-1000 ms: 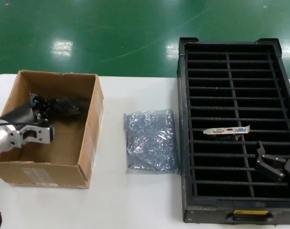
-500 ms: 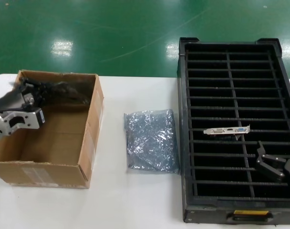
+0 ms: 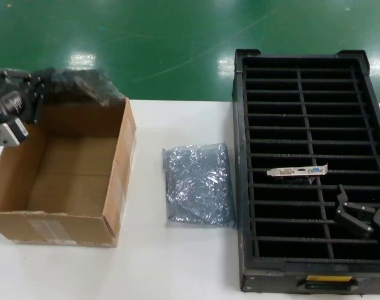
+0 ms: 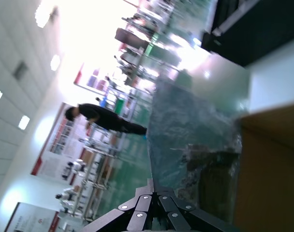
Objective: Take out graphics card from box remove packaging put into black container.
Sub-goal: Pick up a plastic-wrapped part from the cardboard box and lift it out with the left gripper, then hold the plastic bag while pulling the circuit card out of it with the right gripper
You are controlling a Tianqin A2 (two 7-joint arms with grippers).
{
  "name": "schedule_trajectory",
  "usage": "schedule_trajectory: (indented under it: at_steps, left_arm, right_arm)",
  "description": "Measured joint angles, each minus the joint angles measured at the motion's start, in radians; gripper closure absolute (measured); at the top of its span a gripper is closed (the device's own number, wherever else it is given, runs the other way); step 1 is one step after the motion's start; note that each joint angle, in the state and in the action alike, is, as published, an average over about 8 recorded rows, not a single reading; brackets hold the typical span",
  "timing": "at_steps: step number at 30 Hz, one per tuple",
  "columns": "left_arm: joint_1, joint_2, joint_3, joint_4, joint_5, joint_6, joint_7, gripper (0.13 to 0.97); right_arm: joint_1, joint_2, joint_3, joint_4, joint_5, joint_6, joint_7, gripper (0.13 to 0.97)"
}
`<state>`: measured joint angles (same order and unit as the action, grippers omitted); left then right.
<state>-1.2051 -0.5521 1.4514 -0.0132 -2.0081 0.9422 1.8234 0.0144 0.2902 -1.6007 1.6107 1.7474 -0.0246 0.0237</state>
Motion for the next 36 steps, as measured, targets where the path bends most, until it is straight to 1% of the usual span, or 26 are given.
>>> schedule_trajectory:
  at_steps: [7,13,16,18,21,27,32,36]
  left_arm:
    - [-0.010,-0.014,-0.041,-0.006,-0.042,0.130,-0.057,0.959]
    - [-0.018,-0.016,-0.079,-0.017,-0.082,0.243,-0.090,0.959]
    - [-0.020,-0.015,-0.093,-0.023,-0.097,0.293,-0.106,0.959]
    - [-0.021,-0.012,-0.100,-0.028,-0.105,0.324,-0.114,0.959]
    - [-0.018,-0.006,-0.104,-0.033,-0.111,0.365,-0.117,0.959]
    - [0.003,0.016,-0.097,-0.039,-0.105,0.436,-0.089,0.959]
    - [0.026,0.043,-0.084,-0.038,-0.093,0.471,-0.046,0.959]
    - [0.043,0.068,-0.075,-0.034,-0.085,0.485,-0.009,0.959]
  right_arm:
    - [0.000,0.000,0.000,0.000,0.000,0.000,0.000,0.129]
    - [0.001,0.005,-0.006,0.001,0.005,0.006,-0.001,0.129]
    - [0.011,0.030,-0.034,0.005,0.030,0.031,-0.011,0.129]
    - [0.029,0.062,-0.073,0.011,0.064,0.060,-0.027,0.129]
    - [0.080,0.129,-0.159,0.023,0.136,0.115,-0.066,0.129]
    - [0.250,0.256,-0.362,0.037,0.279,0.181,-0.148,0.129]
    - [0.387,0.297,-0.483,0.022,0.323,0.148,-0.161,0.129]
    - [0.463,0.274,-0.506,-0.011,0.308,0.058,-0.150,0.130]
